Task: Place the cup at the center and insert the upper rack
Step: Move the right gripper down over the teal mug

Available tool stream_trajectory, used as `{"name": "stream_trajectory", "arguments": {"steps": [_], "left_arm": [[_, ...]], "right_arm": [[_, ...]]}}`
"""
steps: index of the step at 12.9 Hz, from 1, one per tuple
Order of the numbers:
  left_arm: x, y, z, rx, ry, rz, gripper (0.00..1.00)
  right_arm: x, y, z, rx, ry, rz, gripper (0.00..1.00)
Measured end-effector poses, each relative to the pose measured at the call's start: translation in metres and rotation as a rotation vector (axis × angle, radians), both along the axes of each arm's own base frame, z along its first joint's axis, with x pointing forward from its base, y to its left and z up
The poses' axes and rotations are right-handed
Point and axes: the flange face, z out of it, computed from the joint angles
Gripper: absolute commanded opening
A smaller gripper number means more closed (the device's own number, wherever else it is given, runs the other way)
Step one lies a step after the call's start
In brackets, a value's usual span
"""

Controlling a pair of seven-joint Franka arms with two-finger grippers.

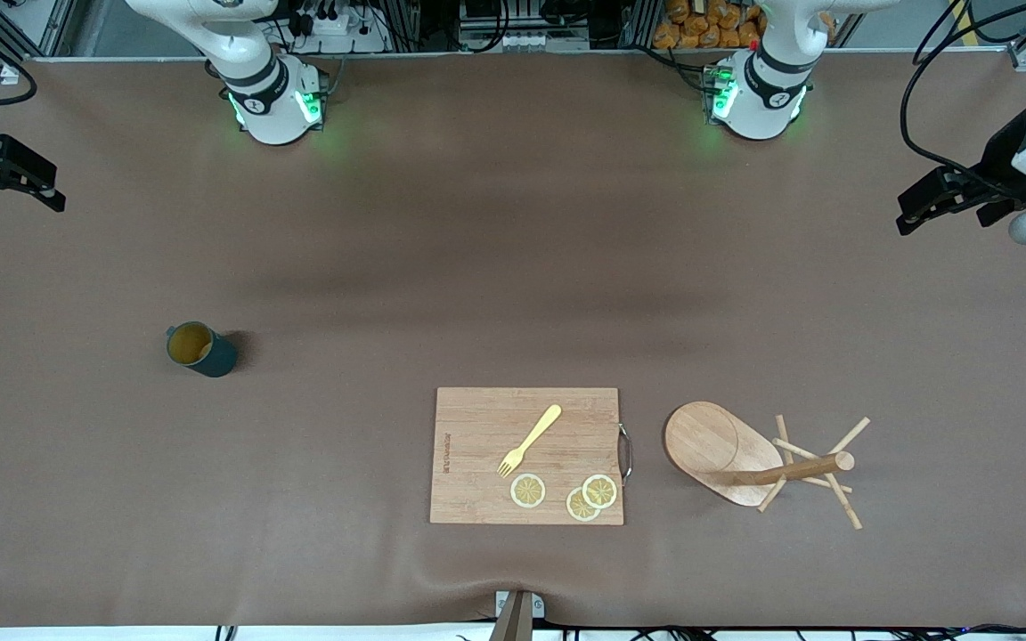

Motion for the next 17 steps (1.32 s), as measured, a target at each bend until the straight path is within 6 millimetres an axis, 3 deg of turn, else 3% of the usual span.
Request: {"name": "stream_trajectory", "arguments": {"steps": [9,12,15,17], "left_arm": [[0.000,-0.009,0.008,-0.001,-0.011,-0.017,1.00],[0.002,-0.010,0.006,-0.001,-0.008,-0.018,1.00],[0.002,-0.010,0.006,-0.001,-0.005,-0.017,1.00],[0.004,-0.010,0.002,0.000,0.003,-0.016,1.00]], "right_arm": [[-0.001,-0.002,-0.006,0.002,0.018,-0.011,1.00],[0.000,-0.002,-0.012,0.002,0.033,-0.114,1.00],[0.021,0.008,-0.050,-0.002,0.073,-0.298,1.00],[0.048,0.024,-0.097,-0.016,0.108,-0.410,1.00]]}}
